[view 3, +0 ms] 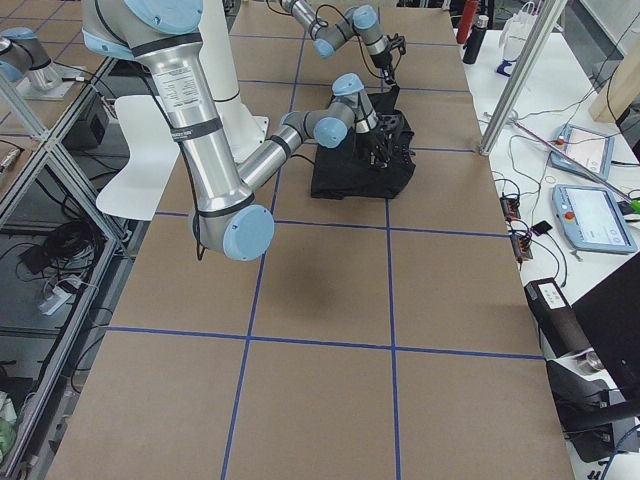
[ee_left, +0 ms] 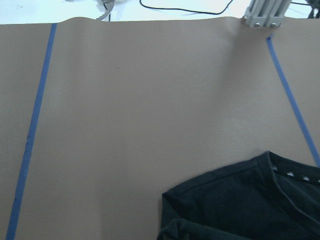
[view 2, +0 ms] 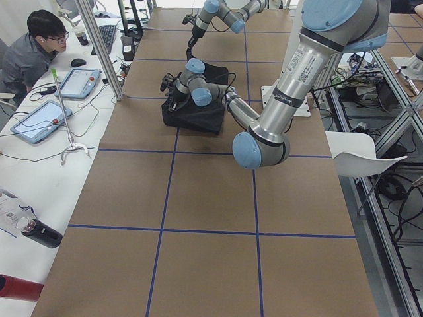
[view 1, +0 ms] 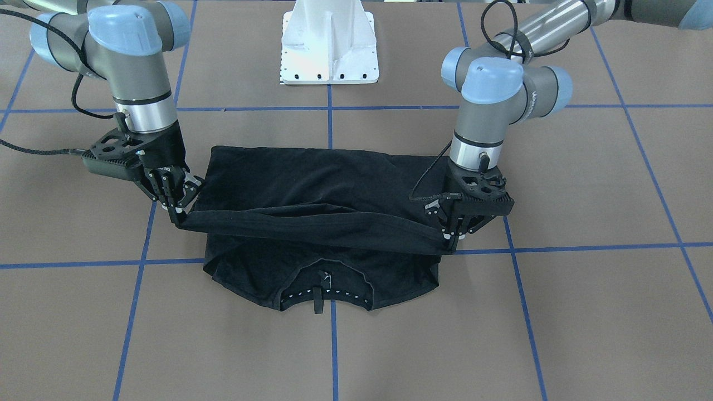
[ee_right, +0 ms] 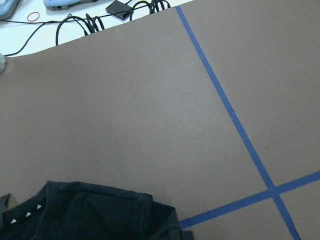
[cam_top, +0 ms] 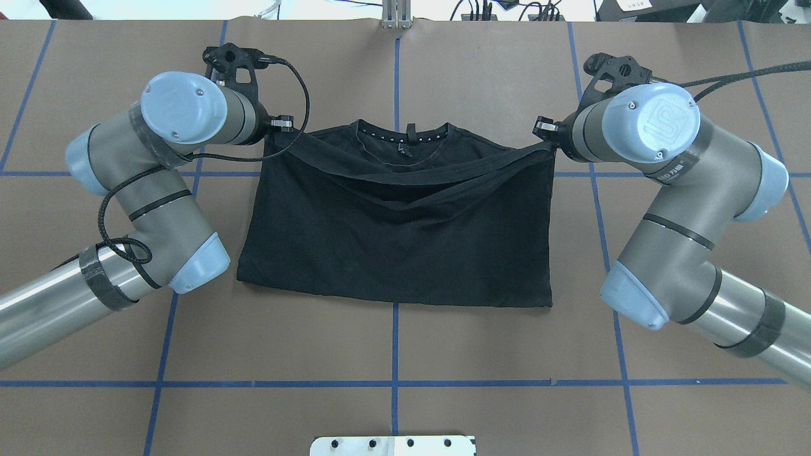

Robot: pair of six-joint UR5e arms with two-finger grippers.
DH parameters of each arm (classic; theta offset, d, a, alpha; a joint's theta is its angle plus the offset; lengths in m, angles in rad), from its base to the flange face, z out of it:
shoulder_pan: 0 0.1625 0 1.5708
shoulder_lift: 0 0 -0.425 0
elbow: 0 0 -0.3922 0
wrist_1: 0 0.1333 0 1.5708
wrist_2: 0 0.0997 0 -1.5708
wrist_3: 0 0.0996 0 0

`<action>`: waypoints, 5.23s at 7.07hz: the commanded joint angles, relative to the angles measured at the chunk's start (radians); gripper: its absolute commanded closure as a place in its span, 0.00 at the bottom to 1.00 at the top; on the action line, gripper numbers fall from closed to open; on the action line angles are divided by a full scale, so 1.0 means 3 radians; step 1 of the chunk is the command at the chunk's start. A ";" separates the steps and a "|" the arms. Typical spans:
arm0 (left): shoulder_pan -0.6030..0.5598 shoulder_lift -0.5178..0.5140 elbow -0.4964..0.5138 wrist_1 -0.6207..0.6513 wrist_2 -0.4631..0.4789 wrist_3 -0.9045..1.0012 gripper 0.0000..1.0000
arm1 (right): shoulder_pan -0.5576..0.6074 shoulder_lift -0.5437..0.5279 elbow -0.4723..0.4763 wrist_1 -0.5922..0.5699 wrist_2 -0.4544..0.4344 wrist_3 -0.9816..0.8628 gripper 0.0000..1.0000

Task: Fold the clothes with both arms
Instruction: 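Pull the hem with both grippers to the collar, folding the shirt in half, then release the hem and withdraw the right gripper while the left gripper moves aside, then lower the left gripper and pinch the folded shirt's side edge, then drag the shirt's side edge with the left gripper away from the robot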

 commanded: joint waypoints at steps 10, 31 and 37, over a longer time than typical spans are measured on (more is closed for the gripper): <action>-0.0089 -0.0103 0.0605 -0.0512 0.0033 0.0241 0.75 | 0.0060 0.0240 -0.0602 0.0146 -0.0002 -0.0069 1.00; 0.0663 0.1401 -0.0352 -0.1981 -0.0652 -0.0179 0.78 | 0.0382 0.0010 -0.0096 0.0141 0.0668 -0.0775 0.00; 0.0303 0.1452 -0.0403 -0.1960 -0.0683 0.0533 1.00 | 0.0377 0.0010 -0.0091 0.0141 0.0678 -0.0775 0.00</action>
